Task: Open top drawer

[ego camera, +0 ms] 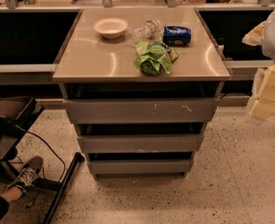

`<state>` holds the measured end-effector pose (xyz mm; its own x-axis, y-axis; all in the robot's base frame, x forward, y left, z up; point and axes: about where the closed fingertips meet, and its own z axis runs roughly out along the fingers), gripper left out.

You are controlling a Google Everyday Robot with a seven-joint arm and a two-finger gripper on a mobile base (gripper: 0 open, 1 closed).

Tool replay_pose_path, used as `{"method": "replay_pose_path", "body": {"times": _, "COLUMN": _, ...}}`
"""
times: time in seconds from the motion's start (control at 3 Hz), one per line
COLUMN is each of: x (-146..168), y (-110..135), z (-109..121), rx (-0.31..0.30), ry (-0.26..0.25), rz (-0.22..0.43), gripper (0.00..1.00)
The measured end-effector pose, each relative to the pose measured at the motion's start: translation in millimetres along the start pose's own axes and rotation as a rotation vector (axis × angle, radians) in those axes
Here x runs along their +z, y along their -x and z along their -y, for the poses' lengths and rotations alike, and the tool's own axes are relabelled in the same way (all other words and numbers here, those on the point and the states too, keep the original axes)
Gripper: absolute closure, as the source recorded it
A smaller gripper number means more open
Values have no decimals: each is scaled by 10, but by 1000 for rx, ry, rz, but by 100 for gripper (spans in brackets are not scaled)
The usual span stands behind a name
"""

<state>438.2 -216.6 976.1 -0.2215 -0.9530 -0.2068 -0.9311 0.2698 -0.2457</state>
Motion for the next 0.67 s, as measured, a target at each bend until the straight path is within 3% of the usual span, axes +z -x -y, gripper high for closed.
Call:
{"method": "replay_pose_path", "body": {"times": 0.33, "x": 103, "y": 37, "z": 1, "rx": 9, "ry": -10, "rz": 5, "gripper": 0}}
{"method": "replay_pose_path", "body": {"times": 0.67, "x": 445, "y": 123, "z": 1, "rx": 27, "ry": -7, "rz": 12, "gripper": 0}}
